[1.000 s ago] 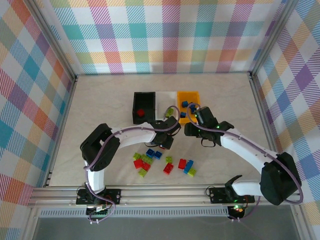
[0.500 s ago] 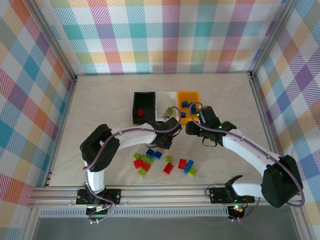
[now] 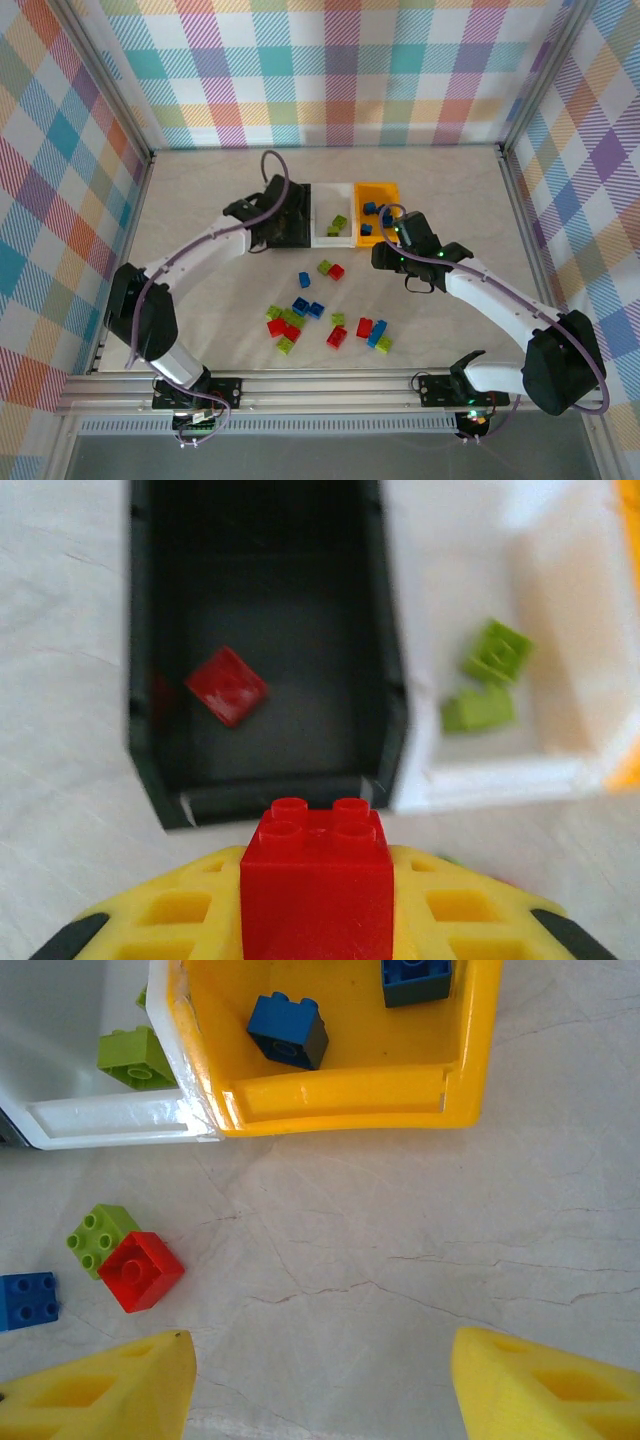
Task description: Sort the legos into containers by color
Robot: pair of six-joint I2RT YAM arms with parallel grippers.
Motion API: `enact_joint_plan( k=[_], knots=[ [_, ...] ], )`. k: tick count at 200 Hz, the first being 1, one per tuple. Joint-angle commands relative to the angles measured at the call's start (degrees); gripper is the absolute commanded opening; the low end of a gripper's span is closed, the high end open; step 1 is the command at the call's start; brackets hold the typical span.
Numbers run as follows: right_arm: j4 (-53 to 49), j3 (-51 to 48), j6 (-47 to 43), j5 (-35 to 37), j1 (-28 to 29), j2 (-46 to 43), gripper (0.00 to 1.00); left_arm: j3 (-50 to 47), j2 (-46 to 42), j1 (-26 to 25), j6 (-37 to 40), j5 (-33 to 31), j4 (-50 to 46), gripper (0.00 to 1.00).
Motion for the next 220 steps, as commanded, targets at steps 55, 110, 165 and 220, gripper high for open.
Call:
enact_joint_plan(
  k=[55,110,165,220],
  knots=[
    [0.05,-0.64,0.85,-3.28,-0.25,-0.57,0.68,16.34,17.77,6.09,0.48,-1.45,-2.37,0.26],
    [1.29,-1.54,-0.79,-7.48,-0.10,0.56,0.69,18.23,17.38,5.97,-0.10,2.10,-3.27,0.61],
    [5.51,0.92,-4.48,-10.39,4.66,9.74,0.70,6.95,0.93,4.57,-4.04,11.99,2.08,0.93],
    [6.91,8.12,-10.16,-7.23,9.82,22.81,0.70,-15.77,-19.62,3.42,-10.98,15.59,9.11,1.00]
  ],
)
